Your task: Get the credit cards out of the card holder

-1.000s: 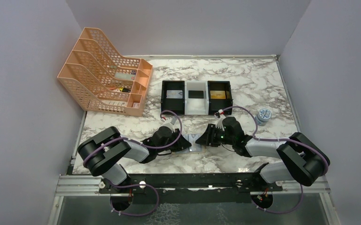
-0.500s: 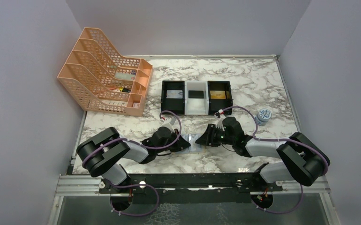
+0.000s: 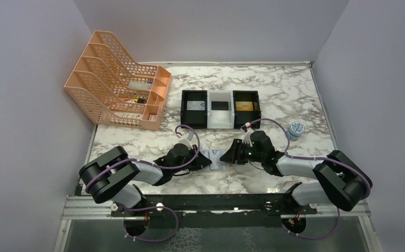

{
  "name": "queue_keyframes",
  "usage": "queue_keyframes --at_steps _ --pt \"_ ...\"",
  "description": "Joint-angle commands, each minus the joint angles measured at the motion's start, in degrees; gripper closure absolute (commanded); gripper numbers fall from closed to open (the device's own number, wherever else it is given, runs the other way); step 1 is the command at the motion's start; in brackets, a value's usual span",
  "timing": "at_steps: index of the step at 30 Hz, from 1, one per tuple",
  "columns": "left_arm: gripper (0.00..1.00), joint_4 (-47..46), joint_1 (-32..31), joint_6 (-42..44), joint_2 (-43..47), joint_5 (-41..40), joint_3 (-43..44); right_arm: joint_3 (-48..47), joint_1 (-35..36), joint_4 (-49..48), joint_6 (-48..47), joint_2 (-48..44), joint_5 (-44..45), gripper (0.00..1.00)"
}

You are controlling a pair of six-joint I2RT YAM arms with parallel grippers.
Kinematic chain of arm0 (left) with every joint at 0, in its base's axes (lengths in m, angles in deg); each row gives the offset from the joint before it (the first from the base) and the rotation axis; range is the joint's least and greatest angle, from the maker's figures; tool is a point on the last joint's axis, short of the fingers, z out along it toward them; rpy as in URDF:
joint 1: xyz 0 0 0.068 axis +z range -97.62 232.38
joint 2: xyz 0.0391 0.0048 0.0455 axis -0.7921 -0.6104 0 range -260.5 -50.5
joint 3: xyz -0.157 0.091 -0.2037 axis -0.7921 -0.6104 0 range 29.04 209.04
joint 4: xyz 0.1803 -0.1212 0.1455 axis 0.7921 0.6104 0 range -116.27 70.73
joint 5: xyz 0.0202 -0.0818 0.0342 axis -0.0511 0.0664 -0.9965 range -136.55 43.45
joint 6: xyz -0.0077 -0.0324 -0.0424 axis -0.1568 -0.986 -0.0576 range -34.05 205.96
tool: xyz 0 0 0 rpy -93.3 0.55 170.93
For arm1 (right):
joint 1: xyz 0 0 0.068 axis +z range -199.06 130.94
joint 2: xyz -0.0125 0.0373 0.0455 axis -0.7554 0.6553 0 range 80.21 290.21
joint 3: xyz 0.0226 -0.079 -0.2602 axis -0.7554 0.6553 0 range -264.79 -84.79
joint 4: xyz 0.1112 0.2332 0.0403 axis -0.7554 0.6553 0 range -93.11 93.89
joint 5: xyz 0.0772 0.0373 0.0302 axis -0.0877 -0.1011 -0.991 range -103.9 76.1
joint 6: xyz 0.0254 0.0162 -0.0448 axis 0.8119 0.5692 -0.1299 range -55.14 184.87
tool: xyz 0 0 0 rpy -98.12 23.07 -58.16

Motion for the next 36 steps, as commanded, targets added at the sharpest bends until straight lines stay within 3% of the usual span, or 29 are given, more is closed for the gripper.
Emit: queue_keyframes --at_steps 1,6,10,14,19,24,36 --pt "1.00 0.7 -0.1 0.3 0.1 -1.0 0.1 -2.1 -0.3 1.6 -3.8 -3.4 -2.2 0.57" --pt "1.00 0.7 -0.1 0.0 0.1 -1.0 0.4 -2.3 -0.2 -2.5 -3.2 -5.5 -6.8 0.57" --pt "1.00 0.7 -0.1 0.2 0.6 -1.1 0.5 -3.0 -0.2 -4.4 -3.4 -0.7 -8.4 0.57" --pt "1.00 0.6 -0.1 0.2 -0.2 0.2 1.2 -3.3 -0.2 -3.2 -1.7 4.0 -4.5 0.57" --pt "0.88 0.6 -0.1 0.2 0.3 1.5 1.6 -2.2 -0.2 -0.6 -1.1 3.5 1.7 0.57" --pt "0.79 0.5 -0.1 0.4 -0.6 2.1 2.4 -2.3 -0.2 -2.0 -1.1 5.4 -0.5 0.57" --pt "0.79 -0.8 -0.1 -1.6 -2.7 2.1 3.0 -0.8 -0.2 -7.5 1.0 9.3 -2.5 0.57"
